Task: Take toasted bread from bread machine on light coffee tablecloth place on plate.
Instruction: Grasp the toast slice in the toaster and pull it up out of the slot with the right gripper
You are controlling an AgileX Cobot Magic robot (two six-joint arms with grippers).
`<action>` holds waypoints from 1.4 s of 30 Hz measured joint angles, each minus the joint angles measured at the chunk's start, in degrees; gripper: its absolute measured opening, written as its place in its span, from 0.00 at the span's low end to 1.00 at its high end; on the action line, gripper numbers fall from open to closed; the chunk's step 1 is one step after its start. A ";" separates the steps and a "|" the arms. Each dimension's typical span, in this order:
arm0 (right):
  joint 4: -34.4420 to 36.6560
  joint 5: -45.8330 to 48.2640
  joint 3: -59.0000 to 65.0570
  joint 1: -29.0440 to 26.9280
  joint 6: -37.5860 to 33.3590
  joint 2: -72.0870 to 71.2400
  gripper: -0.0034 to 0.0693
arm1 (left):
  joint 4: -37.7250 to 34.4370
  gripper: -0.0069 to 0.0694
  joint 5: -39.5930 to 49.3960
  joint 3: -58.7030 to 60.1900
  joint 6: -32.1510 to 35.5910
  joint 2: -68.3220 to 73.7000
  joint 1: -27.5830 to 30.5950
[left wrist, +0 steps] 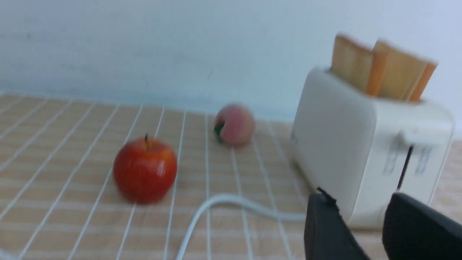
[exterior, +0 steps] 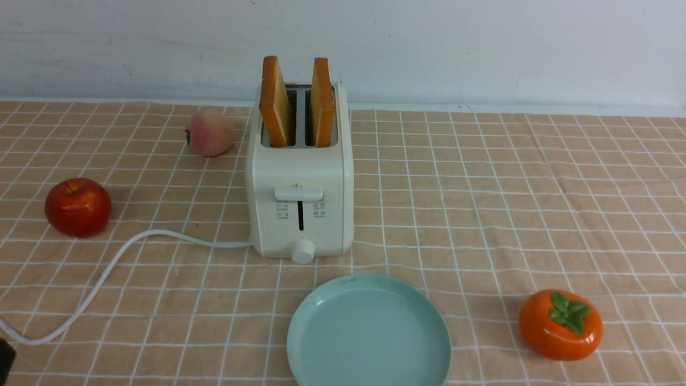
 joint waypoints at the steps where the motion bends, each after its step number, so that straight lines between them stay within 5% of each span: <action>1: 1.86 -1.95 0.00 -0.04 0.70 0.00 0.38 | -0.04 0.40 -2.01 0.00 0.00 0.00 0.00; 11: 5.68 -12.01 0.00 -0.21 2.81 0.00 0.38 | -1.16 0.40 -19.07 0.00 -0.99 0.00 0.00; 14: 11.34 -22.22 0.00 -0.21 8.71 0.00 0.38 | -4.98 0.40 -31.50 -0.14 -5.08 0.00 0.00; 17: 14.21 -26.67 -1.66 -0.26 12.62 0.00 0.38 | -7.41 0.40 -32.48 -3.75 -7.51 0.00 0.00; 23: 11.31 -19.13 -24.96 -0.39 14.31 9.92 0.38 | -8.91 0.40 -14.70 -29.45 -8.79 5.86 0.00; 31: 2.94 16.28 -63.02 -0.39 13.38 38.18 0.38 | -13.37 0.40 25.99 -60.75 -8.83 27.55 0.00; 35: 1.70 26.24 -70.17 -0.39 10.80 48.63 0.38 | -13.46 0.40 39.15 -63.03 -8.21 36.94 0.00; 42: 7.01 29.39 -70.39 -0.08 8.44 61.44 0.38 | -13.33 0.40 47.00 -63.03 -7.52 48.99 0.00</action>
